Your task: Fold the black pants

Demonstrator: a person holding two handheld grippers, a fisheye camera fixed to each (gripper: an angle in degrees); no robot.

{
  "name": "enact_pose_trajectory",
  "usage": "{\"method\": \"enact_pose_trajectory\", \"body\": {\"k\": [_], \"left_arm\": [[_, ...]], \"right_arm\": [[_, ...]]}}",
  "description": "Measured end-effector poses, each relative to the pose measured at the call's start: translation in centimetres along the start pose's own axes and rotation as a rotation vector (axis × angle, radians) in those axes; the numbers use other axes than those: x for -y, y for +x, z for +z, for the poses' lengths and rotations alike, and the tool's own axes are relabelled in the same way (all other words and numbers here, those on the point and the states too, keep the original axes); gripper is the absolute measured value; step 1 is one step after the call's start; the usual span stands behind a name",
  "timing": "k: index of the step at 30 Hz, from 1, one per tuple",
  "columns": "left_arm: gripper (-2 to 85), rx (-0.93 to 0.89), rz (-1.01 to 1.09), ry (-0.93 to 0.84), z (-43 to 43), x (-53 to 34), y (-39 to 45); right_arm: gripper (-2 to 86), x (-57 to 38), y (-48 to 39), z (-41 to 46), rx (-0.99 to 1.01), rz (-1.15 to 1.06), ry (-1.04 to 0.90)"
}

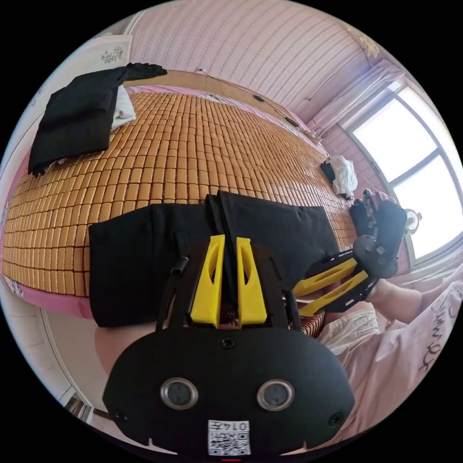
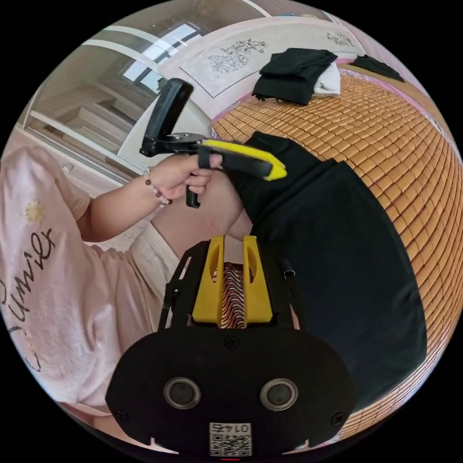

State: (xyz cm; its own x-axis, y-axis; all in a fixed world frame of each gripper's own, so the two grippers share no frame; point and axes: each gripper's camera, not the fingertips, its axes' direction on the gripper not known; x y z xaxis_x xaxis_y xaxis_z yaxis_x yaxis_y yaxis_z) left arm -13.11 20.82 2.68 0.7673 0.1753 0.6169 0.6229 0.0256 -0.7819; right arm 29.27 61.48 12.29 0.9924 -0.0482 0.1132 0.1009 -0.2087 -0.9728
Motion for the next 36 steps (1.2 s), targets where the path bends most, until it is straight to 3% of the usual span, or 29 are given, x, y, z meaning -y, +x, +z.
{"method": "enact_pose_trajectory", "body": {"k": [5, 11, 14, 23, 31, 36], "left_arm": [[6.2, 0.05, 0.073, -0.069, 0.4, -0.5, 2.6], [7.1, 0.129, 0.106, -0.185, 2.3, -1.2, 4.0], [4.4, 0.159, 0.117, -0.169, 2.2, -1.2, 4.4], [-0.7, 0.099, 0.174, -0.132, -2.7, -1.4, 6.0], [3.1, 0.115, 0.131, -0.153, -4.7, -1.9, 5.0], [5.4, 0.101, 0.082, -0.151, -5.8, -2.1, 3.9]], "right_arm": [[7.4, 5.1, 4.9, 0.1, -0.375, 0.054, 0.07], [7.2, 12.9, 11.0, 5.5, -0.362, 0.109, -0.073], [3.0, 14.4, 12.4, 7.7, -0.378, 0.106, -0.187], [-0.1, 15.8, 9.6, 5.6, -0.376, -0.078, -0.085], [-0.1, 16.9, 11.6, 6.6, -0.201, -0.108, -0.027], [0.6, 17.6, 14.2, 8.4, -0.232, -0.08, -0.05]]}}
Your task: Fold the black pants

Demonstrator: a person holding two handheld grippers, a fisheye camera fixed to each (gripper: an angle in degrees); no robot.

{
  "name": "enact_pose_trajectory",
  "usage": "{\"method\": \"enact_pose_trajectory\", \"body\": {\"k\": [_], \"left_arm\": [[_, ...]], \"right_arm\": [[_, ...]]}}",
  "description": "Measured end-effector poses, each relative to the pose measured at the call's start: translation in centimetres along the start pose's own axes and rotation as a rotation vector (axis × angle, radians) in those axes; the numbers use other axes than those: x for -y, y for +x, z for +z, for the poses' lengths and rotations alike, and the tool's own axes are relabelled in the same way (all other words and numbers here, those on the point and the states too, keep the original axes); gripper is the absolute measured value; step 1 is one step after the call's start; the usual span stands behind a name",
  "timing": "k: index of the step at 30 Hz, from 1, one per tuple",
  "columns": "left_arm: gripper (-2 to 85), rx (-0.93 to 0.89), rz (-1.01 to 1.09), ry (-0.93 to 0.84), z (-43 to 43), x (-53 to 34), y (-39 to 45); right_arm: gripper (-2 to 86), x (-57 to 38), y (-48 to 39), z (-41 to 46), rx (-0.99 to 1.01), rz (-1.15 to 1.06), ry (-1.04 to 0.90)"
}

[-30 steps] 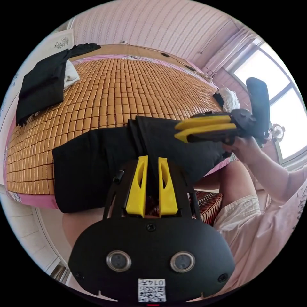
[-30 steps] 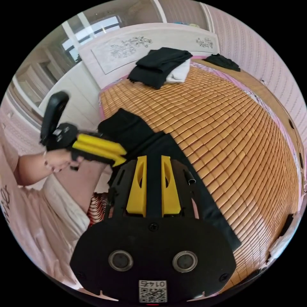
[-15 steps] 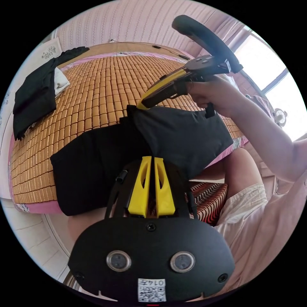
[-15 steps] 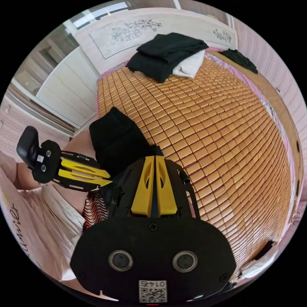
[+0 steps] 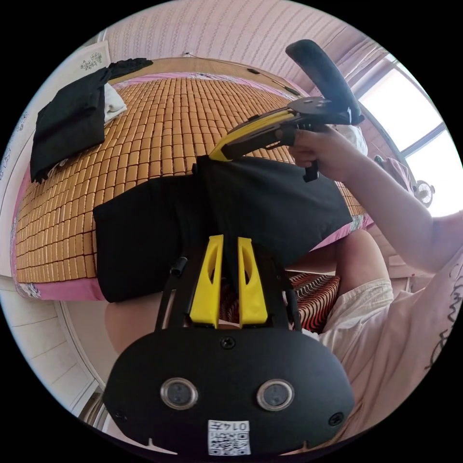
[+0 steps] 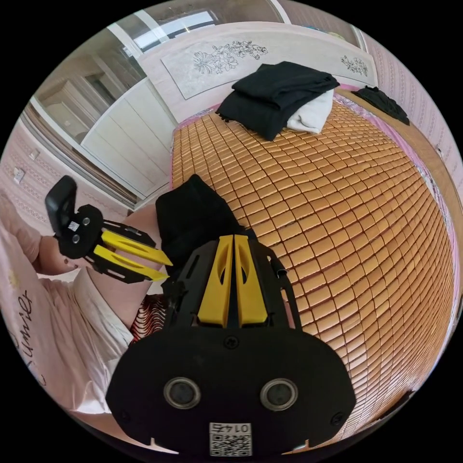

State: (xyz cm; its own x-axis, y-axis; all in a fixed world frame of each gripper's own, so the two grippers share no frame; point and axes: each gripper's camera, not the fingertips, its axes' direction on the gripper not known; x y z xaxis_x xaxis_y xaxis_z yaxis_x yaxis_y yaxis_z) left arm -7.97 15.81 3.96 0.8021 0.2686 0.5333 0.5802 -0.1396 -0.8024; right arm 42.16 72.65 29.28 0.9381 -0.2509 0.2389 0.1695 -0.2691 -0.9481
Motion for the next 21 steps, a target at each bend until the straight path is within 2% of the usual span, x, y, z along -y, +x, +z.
{"method": "enact_pose_trajectory", "body": {"k": [6, 9, 16, 18, 21], "left_arm": [[7.3, 0.021, -0.025, -0.016, -0.2, 0.6, -0.4], [8.3, 0.025, -0.04, -0.029, 0.0, 1.1, -0.4], [7.6, 0.056, -0.035, -0.085, 1.8, 2.2, -0.2], [3.2, 0.05, -0.032, -0.089, 1.5, 2.6, -0.3], [1.9, 0.033, -0.001, -0.056, 0.4, 2.6, 0.2]], "right_arm": [[6.7, -0.2, 3.5, 0.9, -0.023, 0.089, -0.004], [9.3, -0.1, 4.9, 1.6, 0.03, 0.103, -0.048], [3.9, -0.6, 6.2, 1.9, 0.12, 0.014, -0.117], [3.0, -1.3, 6.5, 0.7, 0.136, 0.004, -0.077], [2.3, -3.0, 6.4, -2.5, 0.151, -0.03, 0.009]]}}
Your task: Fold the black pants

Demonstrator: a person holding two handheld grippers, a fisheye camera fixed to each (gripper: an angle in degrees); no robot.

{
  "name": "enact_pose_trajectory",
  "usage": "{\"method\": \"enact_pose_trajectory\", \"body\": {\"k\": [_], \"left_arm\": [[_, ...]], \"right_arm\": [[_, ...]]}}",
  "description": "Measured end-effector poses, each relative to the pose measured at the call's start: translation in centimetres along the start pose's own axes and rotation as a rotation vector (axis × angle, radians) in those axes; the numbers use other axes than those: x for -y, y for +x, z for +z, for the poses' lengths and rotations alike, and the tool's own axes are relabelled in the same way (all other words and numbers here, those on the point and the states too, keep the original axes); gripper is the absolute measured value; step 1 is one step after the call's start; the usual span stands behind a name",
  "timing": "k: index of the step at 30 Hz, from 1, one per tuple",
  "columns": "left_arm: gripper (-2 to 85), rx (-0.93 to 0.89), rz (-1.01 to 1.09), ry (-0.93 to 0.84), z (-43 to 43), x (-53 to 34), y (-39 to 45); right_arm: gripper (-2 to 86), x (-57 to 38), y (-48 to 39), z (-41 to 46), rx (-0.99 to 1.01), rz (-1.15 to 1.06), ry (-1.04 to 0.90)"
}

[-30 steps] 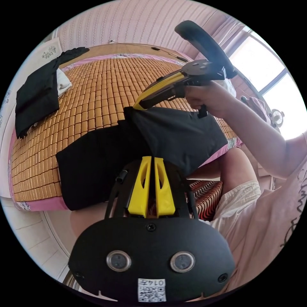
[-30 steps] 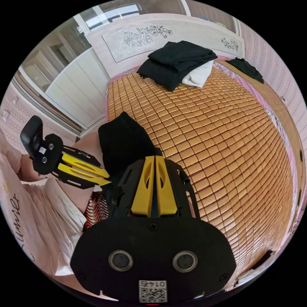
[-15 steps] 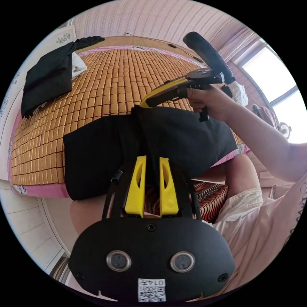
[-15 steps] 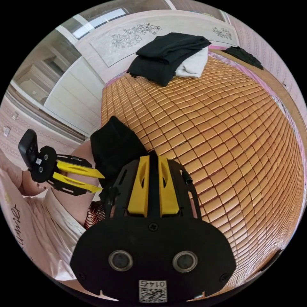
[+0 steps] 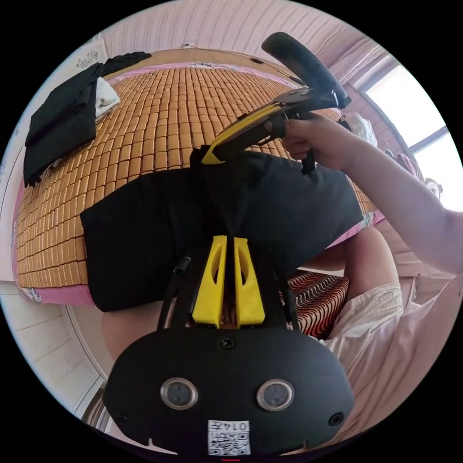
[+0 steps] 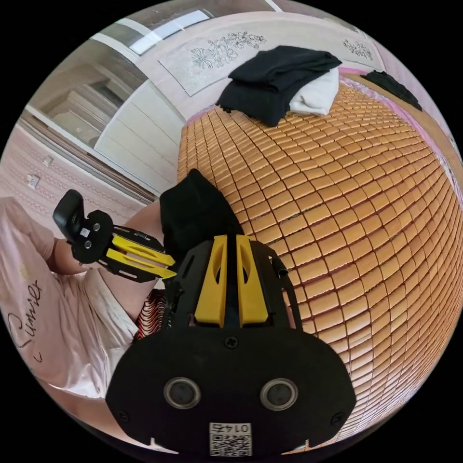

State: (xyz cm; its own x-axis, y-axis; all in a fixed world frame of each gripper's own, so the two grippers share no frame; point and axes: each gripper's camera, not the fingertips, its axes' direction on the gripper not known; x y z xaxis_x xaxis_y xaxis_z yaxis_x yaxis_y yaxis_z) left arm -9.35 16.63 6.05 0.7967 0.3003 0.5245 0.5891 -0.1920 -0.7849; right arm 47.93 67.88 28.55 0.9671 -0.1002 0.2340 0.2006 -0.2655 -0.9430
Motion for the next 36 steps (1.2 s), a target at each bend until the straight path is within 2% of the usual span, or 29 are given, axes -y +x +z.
{"method": "enact_pose_trajectory", "body": {"k": [8, 11, 15, 17, 20, 22, 25, 27, 31, 36], "left_arm": [[0.8, -0.036, 0.096, 0.144, -7.9, -1.3, 1.3], [1.8, 0.066, 0.045, 0.178, -11.6, -2.2, -1.5], [5.2, 0.184, -0.156, 0.077, -10.4, -3.0, -9.0], [7.6, 0.163, -0.215, 0.03, -9.1, -3.2, -11.5], [10.1, 0.136, -0.251, -0.001, -8.1, -2.9, -13.6], [11.4, 0.106, -0.257, 0.015, -7.6, -2.4, -14.5], [12.6, -0.027, -0.282, -0.003, -5.6, -1.0, -16.3], [12.1, -0.112, -0.309, -0.052, -3.7, 0.2, -17.4], [9.5, -0.112, -0.271, -0.126, -1.9, 1.8, -17.1], [1.3, -0.016, -0.164, -0.158, -0.6, 3.3, -15.6]], "right_arm": [[2.4, 2.0, -3.8, -7.4, 0.073, -0.234, 0.152], [3.4, 6.1, -4.9, -6.2, 0.072, -0.187, 0.201], [5.3, 7.2, -3.5, -2.5, -0.05, -0.044, 0.095], [6.8, 4.3, -2.4, -4.5, -0.026, 0.001, 0.15], [8.2, -3.6, -0.2, -9.5, -0.102, 0.146, 0.229], [8.9, -11.7, 1.6, -13.4, -0.206, 0.356, 0.282], [12.0, -20.9, 2.6, -16.4, -0.339, 0.616, 0.252], [13.0, -25.0, 2.8, -16.8, -0.349, 0.729, 0.192], [11.8, -30.3, 2.9, -15.8, -0.15, 0.875, 0.133], [3.1, -31.8, 2.8, -15.0, 0.097, 0.847, 0.164]]}}
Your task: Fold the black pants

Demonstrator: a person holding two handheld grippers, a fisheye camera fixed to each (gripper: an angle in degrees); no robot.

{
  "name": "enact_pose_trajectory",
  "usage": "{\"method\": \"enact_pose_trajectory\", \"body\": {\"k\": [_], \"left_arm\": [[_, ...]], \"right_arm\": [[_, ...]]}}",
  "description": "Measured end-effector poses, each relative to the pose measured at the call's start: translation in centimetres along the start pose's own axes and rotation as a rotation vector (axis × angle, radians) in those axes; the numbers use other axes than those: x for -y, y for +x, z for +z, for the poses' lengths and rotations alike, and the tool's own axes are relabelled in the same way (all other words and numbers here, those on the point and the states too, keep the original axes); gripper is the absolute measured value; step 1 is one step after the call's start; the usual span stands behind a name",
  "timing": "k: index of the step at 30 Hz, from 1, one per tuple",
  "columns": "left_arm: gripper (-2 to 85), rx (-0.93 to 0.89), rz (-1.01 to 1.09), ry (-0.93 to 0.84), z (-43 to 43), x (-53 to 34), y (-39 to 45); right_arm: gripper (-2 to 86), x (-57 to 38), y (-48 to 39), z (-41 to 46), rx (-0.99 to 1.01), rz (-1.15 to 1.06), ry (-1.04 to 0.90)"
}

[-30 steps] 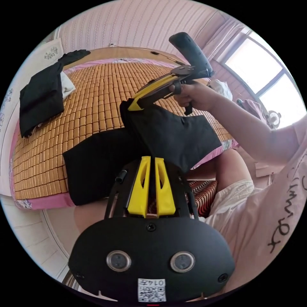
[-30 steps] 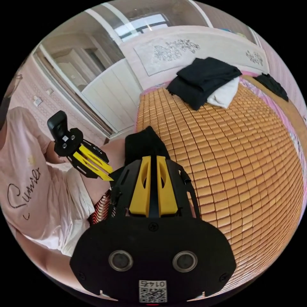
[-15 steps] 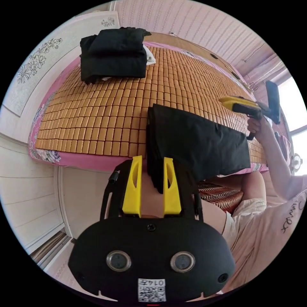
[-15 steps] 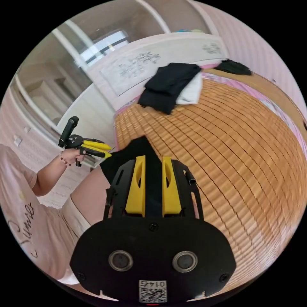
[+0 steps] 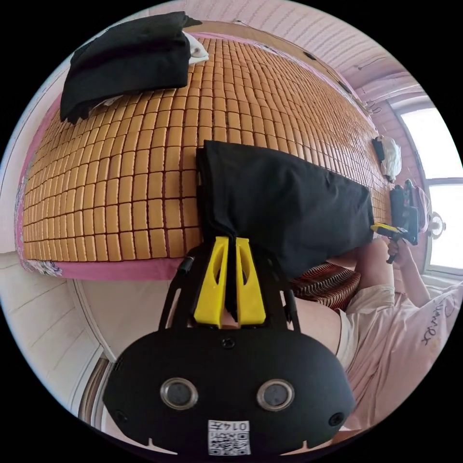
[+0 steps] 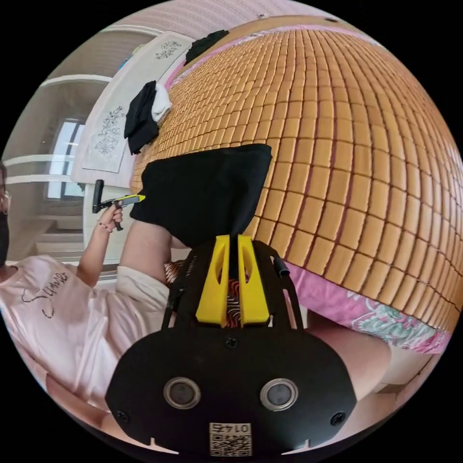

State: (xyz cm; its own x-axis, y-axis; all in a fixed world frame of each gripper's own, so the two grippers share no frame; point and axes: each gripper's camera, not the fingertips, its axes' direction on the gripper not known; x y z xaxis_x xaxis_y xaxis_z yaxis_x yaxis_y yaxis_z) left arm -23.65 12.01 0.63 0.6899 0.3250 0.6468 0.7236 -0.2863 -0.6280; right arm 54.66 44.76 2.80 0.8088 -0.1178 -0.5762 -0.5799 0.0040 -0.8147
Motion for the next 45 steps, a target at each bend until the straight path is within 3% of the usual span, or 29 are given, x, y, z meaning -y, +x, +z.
{"method": "enact_pose_trajectory", "body": {"k": [6, 11, 14, 20, 23, 28, 36, 40, 41, 43, 45], "left_arm": [[-0.3, 0.028, -0.004, 0.046, 0.6, 1.0, 1.7], [0.2, -0.079, -0.013, 0.162, 1.5, 4.2, 4.1], [2.1, -0.08, 0.028, 0.171, 3.5, 6.7, 7.0], [6.7, 0.083, 0.126, 0.131, 6.5, 6.5, 10.9], [7.8, 0.118, 0.118, 0.135, 6.2, 4.7, 11.1], [5.9, 0.299, 0.164, 0.174, 4.9, 1.6, 13.4], [-0.6, -0.022, 0.537, 0.287, 12.1, 0.7, 29.1], [-0.9, -0.018, 0.59, 0.271, 17.5, 0.6, 33.9], [-1.0, 0.032, 0.605, 0.254, 19.3, 0.3, 34.8], [-1.0, 0.139, 0.659, 0.174, 22.8, -0.4, 35.8], [-1.0, 0.155, 0.695, 0.273, 23.9, -2.2, 35.9]], "right_arm": [[1.4, 0.9, 2.0, -5.2, 0.154, 0.007, 0.22], [1.1, 2.2, 1.8, -9.8, 0.016, -0.021, 0.318], [1.0, 2.2, 2.4, -10.5, -0.118, 0.002, 0.238], [0.3, -1.1, 1.6, -9.6, -0.271, 0.051, 0.092], [0.1, -1.3, -2.4, -8.8, -0.336, -0.041, 0.112], [-0.2, 2.8, -12.8, -4.3, -0.417, -0.374, 0.106], [-0.4, 12.8, -22.0, 4.1, -0.633, -0.575, -0.056], [-0.4, 15.5, -21.3, 8.7, -0.657, -0.534, -0.227], [-0.4, 15.4, -21.6, 8.4, -0.644, -0.557, -0.176], [-0.5, 16.0, -22.0, 8.4, -0.634, -0.563, -0.253], [-0.4, 16.9, -22.3, 7.8, -0.607, -0.545, -0.301]]}}
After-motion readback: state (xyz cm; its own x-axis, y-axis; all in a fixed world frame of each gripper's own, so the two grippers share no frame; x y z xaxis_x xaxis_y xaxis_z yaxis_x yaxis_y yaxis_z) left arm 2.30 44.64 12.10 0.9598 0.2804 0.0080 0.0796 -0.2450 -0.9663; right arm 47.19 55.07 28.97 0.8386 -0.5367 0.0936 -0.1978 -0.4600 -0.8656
